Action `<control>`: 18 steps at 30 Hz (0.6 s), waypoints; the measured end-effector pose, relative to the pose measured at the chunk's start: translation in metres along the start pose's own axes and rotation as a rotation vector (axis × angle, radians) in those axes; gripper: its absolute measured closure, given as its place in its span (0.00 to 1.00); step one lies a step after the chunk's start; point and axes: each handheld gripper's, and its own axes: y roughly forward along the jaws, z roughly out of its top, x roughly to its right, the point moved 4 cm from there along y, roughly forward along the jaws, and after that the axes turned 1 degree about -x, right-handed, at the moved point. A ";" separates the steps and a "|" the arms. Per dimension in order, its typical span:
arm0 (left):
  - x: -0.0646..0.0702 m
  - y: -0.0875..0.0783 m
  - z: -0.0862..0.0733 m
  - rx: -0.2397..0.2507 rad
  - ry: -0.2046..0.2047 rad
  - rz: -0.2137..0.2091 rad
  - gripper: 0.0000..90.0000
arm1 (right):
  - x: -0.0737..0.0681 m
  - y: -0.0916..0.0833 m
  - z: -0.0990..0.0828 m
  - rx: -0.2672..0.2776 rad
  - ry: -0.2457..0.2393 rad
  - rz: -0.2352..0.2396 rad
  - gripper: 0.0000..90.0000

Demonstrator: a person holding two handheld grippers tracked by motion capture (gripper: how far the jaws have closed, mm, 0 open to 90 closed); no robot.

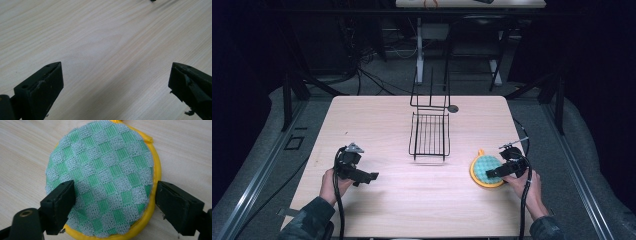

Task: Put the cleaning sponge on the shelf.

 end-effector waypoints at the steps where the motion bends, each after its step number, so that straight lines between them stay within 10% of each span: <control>1: 0.001 0.000 0.000 -0.001 0.000 -0.001 0.00 | 0.000 0.001 -0.001 -0.004 0.017 0.012 0.21; 5: 0.002 0.000 -0.001 -0.006 0.009 0.002 0.00 | 0.004 0.003 -0.005 -0.004 0.094 0.060 0.30; 18: 0.002 0.001 -0.001 -0.013 0.010 0.012 0.00 | -0.002 -0.001 -0.010 0.021 0.097 0.071 0.63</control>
